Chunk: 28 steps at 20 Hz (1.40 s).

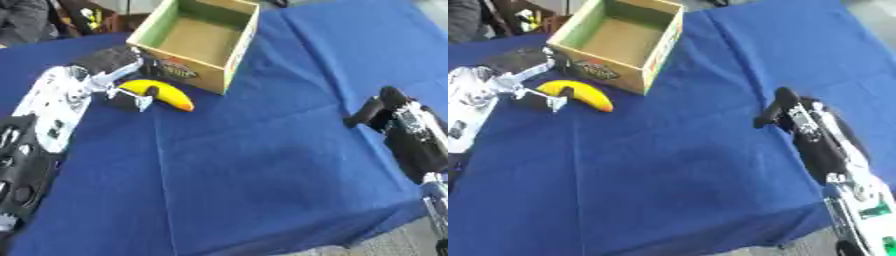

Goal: Pick up objects on the table and place them in the box.

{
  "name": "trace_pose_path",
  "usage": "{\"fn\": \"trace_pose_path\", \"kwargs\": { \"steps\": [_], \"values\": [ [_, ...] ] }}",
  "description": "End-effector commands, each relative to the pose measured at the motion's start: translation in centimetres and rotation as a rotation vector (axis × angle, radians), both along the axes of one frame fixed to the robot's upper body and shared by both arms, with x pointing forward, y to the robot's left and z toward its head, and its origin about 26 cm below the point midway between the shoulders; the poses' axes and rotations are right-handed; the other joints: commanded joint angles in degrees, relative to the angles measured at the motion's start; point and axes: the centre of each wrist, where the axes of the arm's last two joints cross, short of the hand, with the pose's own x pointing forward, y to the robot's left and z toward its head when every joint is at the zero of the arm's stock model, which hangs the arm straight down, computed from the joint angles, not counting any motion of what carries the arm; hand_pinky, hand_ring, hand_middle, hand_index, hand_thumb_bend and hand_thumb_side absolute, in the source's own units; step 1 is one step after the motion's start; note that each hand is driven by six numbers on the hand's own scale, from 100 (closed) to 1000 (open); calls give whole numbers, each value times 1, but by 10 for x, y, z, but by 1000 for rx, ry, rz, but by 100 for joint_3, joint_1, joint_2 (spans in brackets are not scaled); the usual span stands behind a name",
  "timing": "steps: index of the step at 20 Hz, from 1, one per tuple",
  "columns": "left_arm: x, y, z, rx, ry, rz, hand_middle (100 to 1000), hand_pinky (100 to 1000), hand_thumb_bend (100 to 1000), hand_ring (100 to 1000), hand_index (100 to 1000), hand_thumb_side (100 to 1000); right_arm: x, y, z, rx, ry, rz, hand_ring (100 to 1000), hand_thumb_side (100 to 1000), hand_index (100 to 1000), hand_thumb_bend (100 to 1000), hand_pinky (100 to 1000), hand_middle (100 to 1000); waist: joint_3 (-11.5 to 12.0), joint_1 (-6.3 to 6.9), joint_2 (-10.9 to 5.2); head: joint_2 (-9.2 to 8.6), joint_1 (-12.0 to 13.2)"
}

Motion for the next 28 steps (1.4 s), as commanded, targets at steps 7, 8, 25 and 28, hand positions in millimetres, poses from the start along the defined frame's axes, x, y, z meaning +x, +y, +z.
{"fn": "trace_pose_path", "kwargs": {
  "steps": [7,8,25,28],
  "values": [
    [14,2,-10,2,-56,141,690,785,100,719,802,100,-2,1,8,-14,-30,10,517,696,465,343,688,421,-1,-53,-71,15,29],
    [15,2,-13,8,-59,150,693,788,102,724,801,100,-2,1,8,-14,-29,11,517,696,465,343,688,421,4,-54,-71,14,28],
    [19,8,-31,60,-15,172,735,815,161,756,826,100,-2,1,7,-14,-27,9,516,696,465,345,689,420,21,-61,-57,29,11],
    [18,8,-31,72,-1,164,709,779,184,718,824,100,-2,1,7,-14,-25,8,516,696,466,346,689,420,20,-52,-59,35,11]
  ]
}}
